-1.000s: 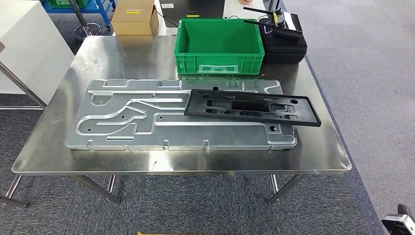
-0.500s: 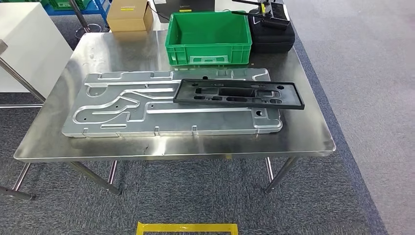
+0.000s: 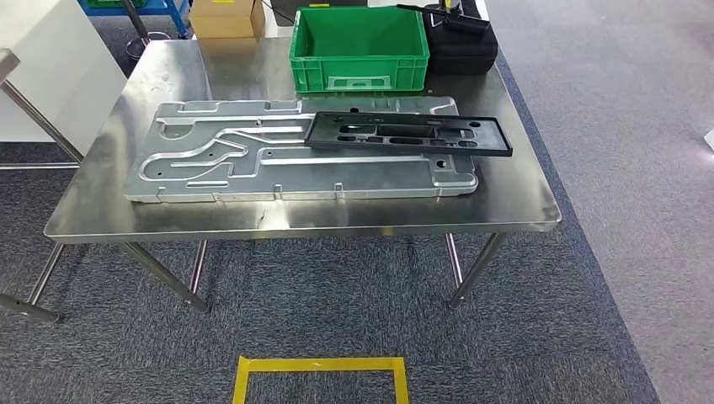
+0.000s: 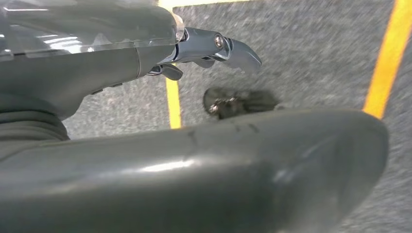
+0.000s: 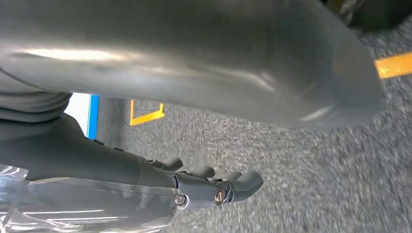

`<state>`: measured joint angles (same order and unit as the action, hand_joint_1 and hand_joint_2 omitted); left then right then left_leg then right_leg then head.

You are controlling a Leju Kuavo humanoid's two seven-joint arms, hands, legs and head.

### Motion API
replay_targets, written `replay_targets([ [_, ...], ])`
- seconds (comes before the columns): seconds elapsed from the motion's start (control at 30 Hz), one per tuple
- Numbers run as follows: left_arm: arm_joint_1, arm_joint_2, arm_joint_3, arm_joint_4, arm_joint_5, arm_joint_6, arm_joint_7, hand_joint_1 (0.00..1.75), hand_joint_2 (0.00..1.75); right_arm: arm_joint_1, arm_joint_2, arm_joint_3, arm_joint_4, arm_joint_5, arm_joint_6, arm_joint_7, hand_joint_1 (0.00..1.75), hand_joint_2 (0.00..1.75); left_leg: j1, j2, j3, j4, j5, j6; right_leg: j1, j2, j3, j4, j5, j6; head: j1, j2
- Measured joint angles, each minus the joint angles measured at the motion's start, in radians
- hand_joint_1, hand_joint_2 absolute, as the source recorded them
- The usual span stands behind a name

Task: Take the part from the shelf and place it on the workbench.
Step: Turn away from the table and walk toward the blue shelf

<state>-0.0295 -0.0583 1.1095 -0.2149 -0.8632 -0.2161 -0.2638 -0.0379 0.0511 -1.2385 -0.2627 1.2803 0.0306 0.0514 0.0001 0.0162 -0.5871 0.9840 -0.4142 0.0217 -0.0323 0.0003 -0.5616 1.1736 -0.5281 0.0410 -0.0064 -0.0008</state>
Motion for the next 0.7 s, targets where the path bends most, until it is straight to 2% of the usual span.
replay_targets([
  [0.03, -0.001, -0.003, -0.005, 0.0, -0.007, 0.0, 0.004, 0.0, 0.0, -0.006, 0.001, -0.001, 0.006, 0.004, 0.012, 0.004, 0.0, 0.0, 0.001, 0.0, -0.017, 0.017, 0.003, -0.006, 0.0, 0.002, 0.05, -0.07, -0.006, 0.0, 0.0, 0.0],
  [0.07, -0.003, -0.004, -0.01, 0.001, -0.014, 0.0, 0.01, 0.0, 0.0, -0.011, 0.002, -0.002, 0.012, 0.006, 0.025, 0.007, 0.0, 0.0, 0.001, -0.001, -0.029, 0.031, 0.007, -0.012, 0.001, 0.003, 0.085, -0.125, -0.02, -0.003, 0.0, 0.0],
  [0.1, -0.004, -0.005, -0.015, 0.001, -0.021, 0.0, 0.015, 0.0, 0.0, -0.016, 0.003, -0.003, 0.017, 0.005, 0.04, 0.01, 0.0, 0.0, 0.0, -0.002, -0.037, 0.04, 0.012, -0.018, 0.003, 0.004, 0.102, -0.157, -0.035, -0.009, -0.001, 0.0],
  [0.17, -0.004, -0.006, -0.024, 0.001, -0.033, 0.005, 0.026, 0.0, 0.0, -0.021, 0.005, -0.009, 0.026, -0.004, 0.066, 0.014, 0.0, 0.0, 0.002, -0.003, -0.043, 0.042, 0.026, -0.03, 0.007, 0.001, 0.094, -0.161, -0.029, -0.031, -0.003, 0.0],
  [0.2, -0.004, -0.007, -0.028, 0.001, -0.037, 0.007, 0.03, 0.0, 0.0, -0.024, 0.006, -0.012, 0.031, -0.009, 0.075, 0.015, 0.0, 0.0, 0.005, -0.005, -0.049, 0.048, 0.018, -0.036, 0.007, -0.001, 0.084, -0.16, -0.019, -0.042, -0.003, 0.0],
  [0.23, -0.003, -0.008, -0.032, 0.002, -0.041, 0.01, 0.033, 0.0, 0.0, -0.027, 0.008, -0.014, 0.034, -0.011, 0.081, 0.016, 0.0, 0.0, 0.008, -0.006, -0.058, 0.068, -0.011, -0.042, 0.007, -0.004, 0.071, -0.16, -0.007, -0.051, -0.003, 0.0],
  [0.27, -0.003, -0.009, -0.035, 0.002, -0.044, 0.012, 0.034, 0.0, 0.0, -0.028, 0.009, -0.015, 0.036, -0.013, 0.084, 0.016, 0.0, 0.0, 0.01, -0.006, -0.072, 0.106, -0.058, -0.047, 0.007, -0.006, 0.056, -0.16, 0.006, -0.059, -0.004, 0.0],
  [0.33, -0.005, -0.012, -0.04, 0.003, -0.047, 0.013, 0.035, 0.0, 0.0, -0.03, 0.01, -0.017, 0.04, -0.012, 0.085, 0.016, 0.0, 0.0, 0.011, -0.007, -0.099, 0.229, -0.168, -0.054, 0.011, -0.008, 0.021, -0.159, 0.033, -0.065, -0.004, 0.0],
  [0.37, -0.006, -0.013, -0.042, 0.003, -0.048, 0.014, 0.035, 0.0, 0.0, -0.03, 0.011, -0.017, 0.042, -0.011, 0.086, 0.016, 0.0, 0.0, 0.011, -0.007, -0.105, 0.288, -0.195, -0.055, 0.013, -0.009, 0.002, -0.157, 0.046, -0.066, -0.004, 0.0],
  [0.4, -0.007, -0.013, -0.043, 0.003, -0.048, 0.014, 0.035, 0.0, 0.0, -0.03, 0.012, -0.018, 0.044, -0.009, 0.088, 0.016, 0.0, 0.0, 0.011, -0.007, -0.099, 0.324, -0.196, -0.054, 0.015, -0.01, -0.016, -0.155, 0.059, -0.066, -0.004, 0.0],
  [0.43, -0.008, -0.014, -0.043, 0.003, -0.048, 0.015, 0.035, 0.0, 0.0, -0.03, 0.012, -0.018, 0.045, -0.007, 0.091, 0.017, 0.0, 0.0, 0.011, -0.008, -0.077, 0.329, -0.173, -0.05, 0.018, -0.01, -0.034, -0.153, 0.071, -0.066, -0.004, 0.0],
  [0.47, -0.009, -0.014, -0.044, 0.003, -0.048, 0.015, 0.035, 0.0, 0.0, -0.03, 0.012, -0.018, 0.045, -0.005, 0.094, 0.017, 0.0, 0.0, 0.01, -0.008, -0.036, 0.298, -0.142, -0.044, 0.02, -0.01, -0.05, -0.151, 0.083, -0.065, -0.004, 0.0],
  [0.5, -0.011, -0.014, -0.045, 0.003, -0.048, 0.016, 0.034, 0.0, 0.0, -0.031, 0.012, -0.018, 0.046, -0.004, 0.097, 0.017, 0.0, 0.0, 0.007, -0.009, 0.02, 0.235, -0.119, -0.035, 0.022, -0.01, -0.062, -0.149, 0.094, -0.064, -0.004, 0.0],
  [0.53, -0.014, -0.014, -0.046, 0.003, -0.049, 0.017, 0.034, 0.0, 0.0, -0.033, 0.014, -0.018, 0.048, -0.003, 0.099, 0.017, 0.0, 0.0, 0.002, -0.009, 0.089, 0.149, -0.118, -0.024, 0.024, -0.01, -0.071, -0.148, 0.104, -0.061, -0.004, 0.0],
  [0.57, -0.018, -0.013, -0.047, 0.003, -0.049, 0.019, 0.033, 0.0, 0.0, -0.033, 0.016, -0.018, 0.049, -0.003, 0.099, 0.016, 0.0, 0.0, -0.002, -0.009, 0.149, 0.064, -0.131, -0.015, 0.024, -0.01, -0.075, -0.148, 0.114, -0.057, -0.004, 0.0],
  [0.6, -0.021, -0.013, -0.047, 0.003, -0.049, 0.021, 0.032, 0.0, 0.0, -0.034, 0.017, -0.018, 0.05, -0.003, 0.099, 0.013, 0.0, 0.0, -0.007, -0.01, 0.189, 0.003, -0.146, -0.007, 0.023, -0.012, -0.077, -0.15, 0.125, -0.052, -0.004, 0.0],
  [0.63, -0.024, -0.013, -0.048, 0.003, -0.048, 0.024, 0.031, 0.0, 0.0, -0.034, 0.018, -0.018, 0.051, -0.003, 0.098, 0.009, 0.0, 0.0, -0.011, -0.009, 0.208, -0.034, -0.155, -0.001, 0.022, -0.013, -0.077, -0.155, 0.137, -0.045, -0.005, 0.0],
  [0.67, -0.025, -0.013, -0.048, 0.003, -0.048, 0.027, 0.03, 0.0, 0.0, -0.033, 0.018, -0.018, 0.051, -0.003, 0.098, 0.002, 0.0, 0.0, -0.013, -0.009, 0.206, -0.047, -0.147, 0.003, 0.022, -0.014, -0.078, -0.162, 0.151, -0.038, -0.006, 0.0],
  [0.7, -0.025, -0.014, -0.048, 0.003, -0.047, 0.029, 0.029, 0.0, 0.0, -0.032, 0.018, -0.019, 0.052, -0.003, 0.097, -0.004, 0.0, 0.0, -0.012, -0.006, 0.196, -0.05, -0.131, 0.009, 0.021, -0.013, -0.081, -0.164, 0.152, -0.033, -0.006, 0.0],
])
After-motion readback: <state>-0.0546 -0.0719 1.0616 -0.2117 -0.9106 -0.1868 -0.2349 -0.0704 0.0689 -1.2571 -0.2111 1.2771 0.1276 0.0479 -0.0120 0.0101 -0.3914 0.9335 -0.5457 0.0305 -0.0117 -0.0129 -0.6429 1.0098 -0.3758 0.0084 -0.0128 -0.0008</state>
